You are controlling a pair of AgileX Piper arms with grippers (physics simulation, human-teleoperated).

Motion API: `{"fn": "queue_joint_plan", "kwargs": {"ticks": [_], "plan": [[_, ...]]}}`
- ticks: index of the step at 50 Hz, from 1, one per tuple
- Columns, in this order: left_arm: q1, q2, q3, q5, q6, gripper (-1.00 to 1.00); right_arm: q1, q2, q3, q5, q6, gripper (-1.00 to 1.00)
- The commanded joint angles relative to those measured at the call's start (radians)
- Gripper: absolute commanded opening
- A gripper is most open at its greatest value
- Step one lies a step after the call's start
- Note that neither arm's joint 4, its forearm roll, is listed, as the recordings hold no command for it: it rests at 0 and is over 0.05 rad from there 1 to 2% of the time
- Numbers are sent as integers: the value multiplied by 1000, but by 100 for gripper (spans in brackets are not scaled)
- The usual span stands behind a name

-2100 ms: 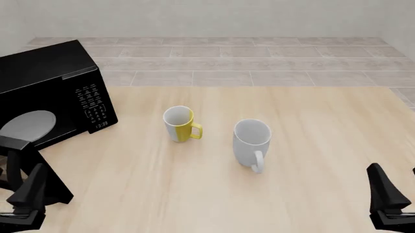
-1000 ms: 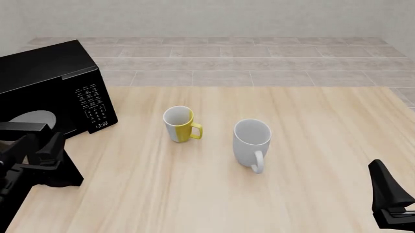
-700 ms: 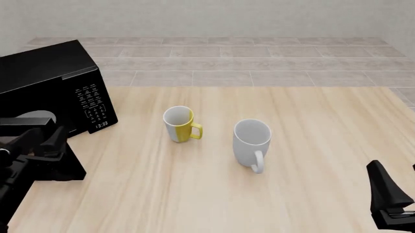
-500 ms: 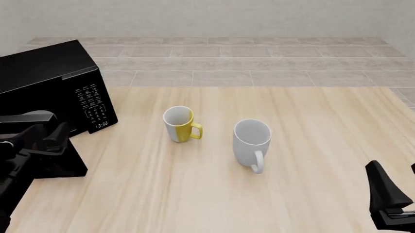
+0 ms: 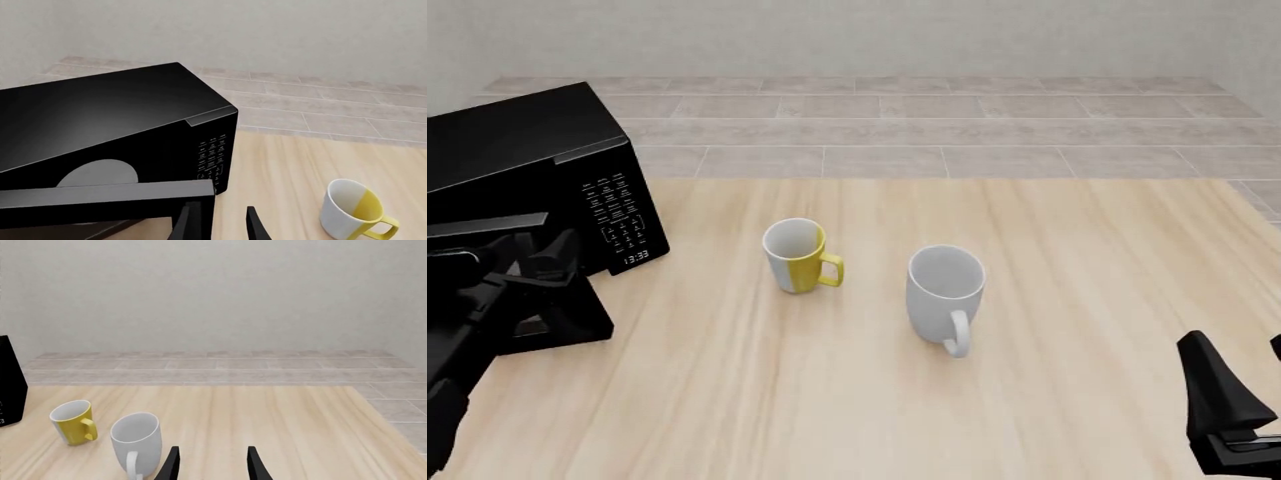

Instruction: Close the microwave.

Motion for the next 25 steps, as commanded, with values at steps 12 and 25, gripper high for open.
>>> {"fn": "queue_joint_plan", "kwargs": {"ticks": [12,25], "plan": [[79,192,-138,37,51,100,8,3,-13,4,4,100],[105,214,-191,66,65,100,14,2,-9,5,15,100]]}}
